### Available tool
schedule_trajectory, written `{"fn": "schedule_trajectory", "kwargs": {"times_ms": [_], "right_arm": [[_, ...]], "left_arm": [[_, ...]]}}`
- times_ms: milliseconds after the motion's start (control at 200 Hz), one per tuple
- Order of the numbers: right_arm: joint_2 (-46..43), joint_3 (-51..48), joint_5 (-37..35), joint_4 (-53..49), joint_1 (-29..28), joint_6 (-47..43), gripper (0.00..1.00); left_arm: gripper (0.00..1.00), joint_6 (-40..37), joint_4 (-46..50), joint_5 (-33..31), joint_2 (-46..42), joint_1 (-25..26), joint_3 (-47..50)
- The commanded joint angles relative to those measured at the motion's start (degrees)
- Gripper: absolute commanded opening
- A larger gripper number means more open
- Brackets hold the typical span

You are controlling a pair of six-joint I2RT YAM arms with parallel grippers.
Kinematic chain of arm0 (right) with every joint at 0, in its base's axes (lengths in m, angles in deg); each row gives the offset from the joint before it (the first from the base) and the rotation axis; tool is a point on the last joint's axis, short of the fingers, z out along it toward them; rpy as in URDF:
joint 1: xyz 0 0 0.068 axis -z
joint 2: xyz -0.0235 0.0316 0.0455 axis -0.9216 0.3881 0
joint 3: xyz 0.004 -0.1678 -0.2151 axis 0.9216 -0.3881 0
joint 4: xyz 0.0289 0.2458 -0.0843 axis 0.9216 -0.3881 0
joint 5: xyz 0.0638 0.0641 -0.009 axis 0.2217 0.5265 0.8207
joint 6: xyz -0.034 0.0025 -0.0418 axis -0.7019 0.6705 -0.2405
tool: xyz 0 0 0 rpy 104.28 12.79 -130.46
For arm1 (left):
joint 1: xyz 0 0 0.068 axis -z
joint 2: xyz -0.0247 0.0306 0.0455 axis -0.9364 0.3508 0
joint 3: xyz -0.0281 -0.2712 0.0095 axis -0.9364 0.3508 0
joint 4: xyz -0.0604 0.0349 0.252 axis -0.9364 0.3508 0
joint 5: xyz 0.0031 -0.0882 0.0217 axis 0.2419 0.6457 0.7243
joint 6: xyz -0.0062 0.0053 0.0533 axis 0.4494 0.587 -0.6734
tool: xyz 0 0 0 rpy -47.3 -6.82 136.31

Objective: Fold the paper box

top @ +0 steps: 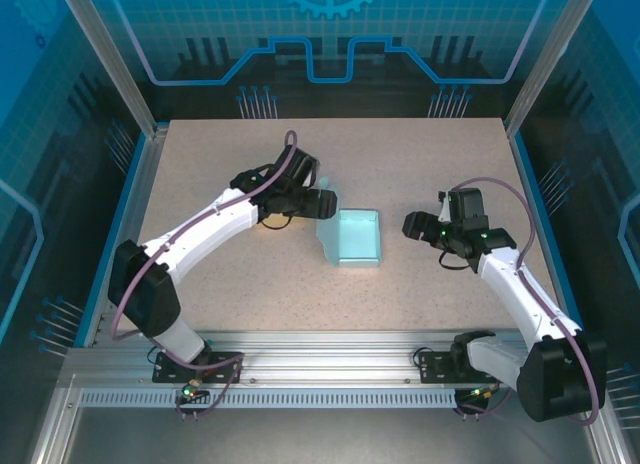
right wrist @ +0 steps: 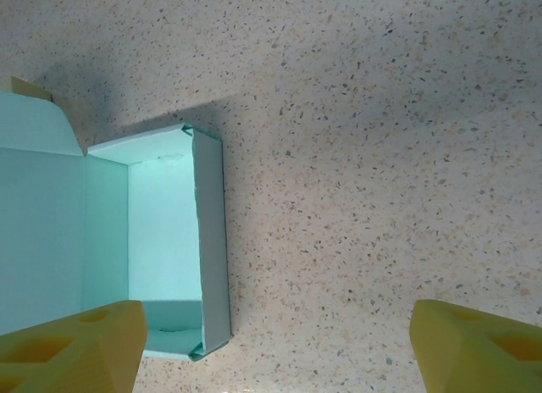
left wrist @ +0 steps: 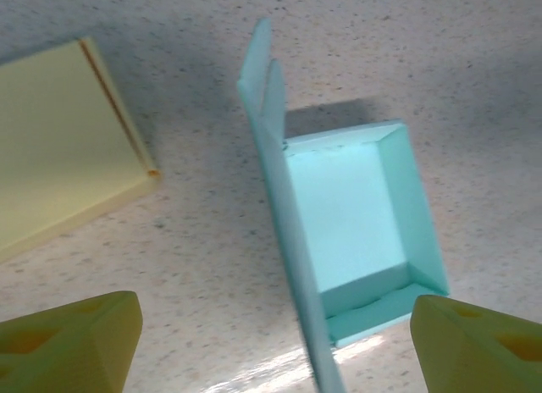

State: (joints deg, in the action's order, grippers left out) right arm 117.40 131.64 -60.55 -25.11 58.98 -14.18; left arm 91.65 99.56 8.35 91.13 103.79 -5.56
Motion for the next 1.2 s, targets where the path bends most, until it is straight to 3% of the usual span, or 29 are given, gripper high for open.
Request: {"fn": "schedule_trajectory", "kwargs": {"times_ms": [0,115,280,400,515,655,710,790,870,990,1081,1196], "right_arm": [[-0.49,-0.63,1.09,0.66,0.25,-0.66,0.82],[-0.11,-0.07,0.24,0.22,0.2,-1.05,0.82],[0.17,0.53,-0.01,0.05,0.26,-1.84,0.82],[0.59,0.65,0.68,0.68,0.22,-2.82,0.82],[0.91,0.23,3.0,3.16,0.05,-5.16,0.82],[2.8,1.11,3.83,4.29,0.0,-6.79,0.81],[3.77,1.41,4.51,5.13,-0.02,-7.32,0.76],[4.77,1.09,6.92,8.09,-0.16,-8.24,0.65],[5.16,0.1,8.1,11.37,-0.67,-8.77,0.64],[5.0,-1.0,8.86,14.71,-1.48,-10.64,0.66],[5.0,-0.64,8.95,15.13,-2.18,-12.77,0.72],[4.3,-0.99,6.77,15.95,-3.74,-15.01,0.77]], "left_arm": [[0.76,2.55,-3.19,6.1,2.33,0.01,-1.08],[0.54,0.18,-3.2,8.67,4.88,-0.04,-3.02],[0.24,-7.69,2.48,5.86,9.48,0.03,-9.34],[0.15,-20.73,5.24,6.34,12.58,0.04,-14.37],[0.07,-40.03,9.78,5.2,16.91,0.03,-20.91],[0.08,-62.32,15.1,6.13,21.33,-0.04,-28.52],[0.09,-70.08,16.64,8.83,22.27,-0.05,-30.88],[0.1,-78.24,14.48,12.08,22.81,-0.04,-32.04],[0.1,-84.07,12.11,14.98,23.47,-0.14,-33.19],[0.15,-88.24,13.08,20.2,25.29,-0.76,-36.09],[0.34,-87.62,14.52,22.94,26.77,-1.27,-38.34],[0.37,-85.37,13.54,23.92,27.62,-1.46,-38.24]]}}
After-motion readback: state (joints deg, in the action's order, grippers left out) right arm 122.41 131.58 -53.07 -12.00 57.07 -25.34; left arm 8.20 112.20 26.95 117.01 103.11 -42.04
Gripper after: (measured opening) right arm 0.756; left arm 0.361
